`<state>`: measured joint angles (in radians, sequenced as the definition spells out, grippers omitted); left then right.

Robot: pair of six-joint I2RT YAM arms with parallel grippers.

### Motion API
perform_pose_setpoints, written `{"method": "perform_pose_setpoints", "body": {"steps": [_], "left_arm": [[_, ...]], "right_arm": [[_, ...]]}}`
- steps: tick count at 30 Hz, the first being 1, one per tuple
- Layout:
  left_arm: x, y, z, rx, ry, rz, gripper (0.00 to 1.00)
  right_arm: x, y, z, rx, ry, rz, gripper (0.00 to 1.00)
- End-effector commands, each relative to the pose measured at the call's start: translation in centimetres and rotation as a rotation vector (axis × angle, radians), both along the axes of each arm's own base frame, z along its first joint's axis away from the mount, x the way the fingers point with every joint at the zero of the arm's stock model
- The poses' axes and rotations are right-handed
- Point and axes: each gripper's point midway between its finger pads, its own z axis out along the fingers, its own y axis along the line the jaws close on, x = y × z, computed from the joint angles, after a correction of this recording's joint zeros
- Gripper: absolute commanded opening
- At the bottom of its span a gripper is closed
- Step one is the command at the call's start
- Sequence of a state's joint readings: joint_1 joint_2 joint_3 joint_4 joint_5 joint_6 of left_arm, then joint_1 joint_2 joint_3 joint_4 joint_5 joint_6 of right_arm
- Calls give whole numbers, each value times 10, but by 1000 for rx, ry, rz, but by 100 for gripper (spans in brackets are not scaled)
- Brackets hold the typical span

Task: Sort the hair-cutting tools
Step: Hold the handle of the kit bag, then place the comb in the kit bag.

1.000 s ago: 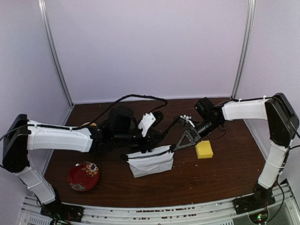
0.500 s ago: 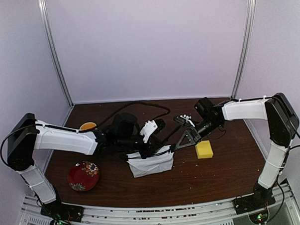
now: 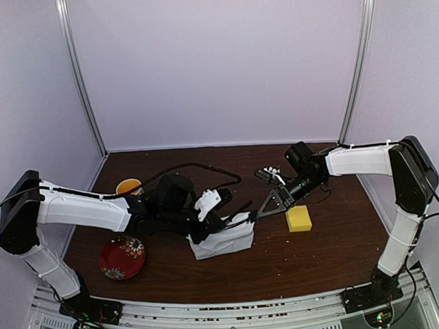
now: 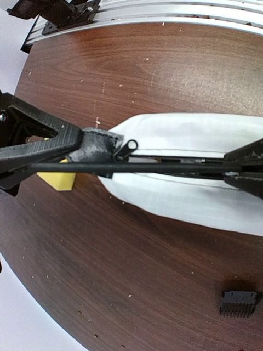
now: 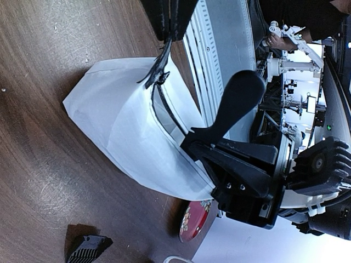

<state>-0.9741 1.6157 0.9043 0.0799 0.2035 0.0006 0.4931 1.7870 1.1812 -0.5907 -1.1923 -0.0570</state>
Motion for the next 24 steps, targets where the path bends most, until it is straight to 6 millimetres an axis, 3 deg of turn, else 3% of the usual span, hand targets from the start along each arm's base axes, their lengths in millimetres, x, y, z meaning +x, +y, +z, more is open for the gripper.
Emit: {"method": "perform_pose_setpoints", "body": {"steps": [1, 15, 20, 24], "left_arm": [[-5, 15, -2, 54, -2, 1, 0], [-9, 37, -3, 208, 21, 18, 0], [-18, 40, -10, 268, 62, 5, 0], [-36, 37, -6, 304, 85, -32, 0]], "right_arm": [[0, 0, 16, 38, -46, 8, 0], [-4, -1, 27, 57, -62, 20, 0], [-3, -4, 24, 33, -78, 8, 0], [-7, -5, 28, 31, -81, 8, 0]]}}
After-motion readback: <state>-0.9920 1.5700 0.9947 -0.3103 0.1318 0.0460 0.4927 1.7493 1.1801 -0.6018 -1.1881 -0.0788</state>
